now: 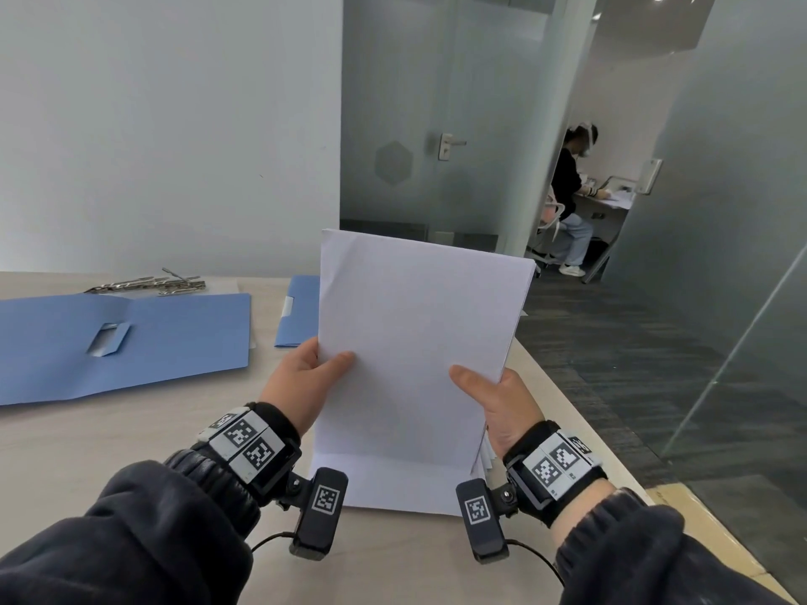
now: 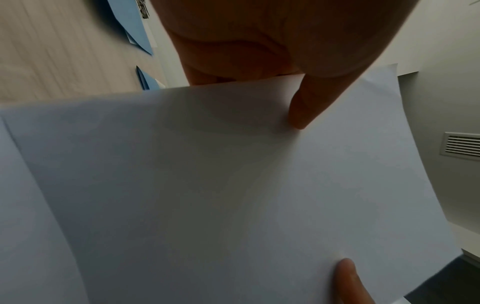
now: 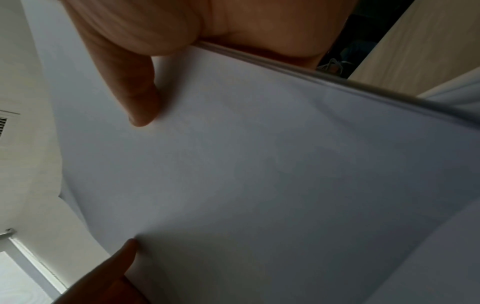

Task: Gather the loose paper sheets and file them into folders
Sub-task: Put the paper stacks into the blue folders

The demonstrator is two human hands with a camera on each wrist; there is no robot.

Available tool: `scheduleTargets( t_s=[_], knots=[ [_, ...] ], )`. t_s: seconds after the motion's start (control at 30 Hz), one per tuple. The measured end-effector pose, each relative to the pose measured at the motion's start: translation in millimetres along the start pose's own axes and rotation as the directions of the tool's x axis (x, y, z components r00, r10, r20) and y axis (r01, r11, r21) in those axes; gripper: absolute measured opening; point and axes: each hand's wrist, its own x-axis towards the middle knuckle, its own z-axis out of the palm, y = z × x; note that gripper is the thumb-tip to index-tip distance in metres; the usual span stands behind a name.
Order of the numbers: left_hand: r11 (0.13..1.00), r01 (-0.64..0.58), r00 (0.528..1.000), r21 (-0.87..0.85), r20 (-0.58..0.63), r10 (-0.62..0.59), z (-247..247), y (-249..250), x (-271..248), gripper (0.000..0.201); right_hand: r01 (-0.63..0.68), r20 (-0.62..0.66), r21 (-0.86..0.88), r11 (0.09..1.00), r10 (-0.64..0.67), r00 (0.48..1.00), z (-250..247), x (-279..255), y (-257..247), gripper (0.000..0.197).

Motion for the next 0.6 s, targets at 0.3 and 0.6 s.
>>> scheduleTargets(
  t_s=[0.3,0.6],
  knots=[
    [0.998,-0.028,0.999,-0.051,0.036,0.03,2.7,-0.2,-1.8,0.042,0.002,-0.028,0.071,0.997,0.0,1.0,0.4,3.5,-8.6,0.067],
    [0.999,-0.027,1.0,-0.034,0.009,0.028,5.5,2.8,-5.1,0.023,-0.028,-0.203,0.163,0.986,0.061,0.977,4.6,15.6,-32.1,0.07]
  ],
)
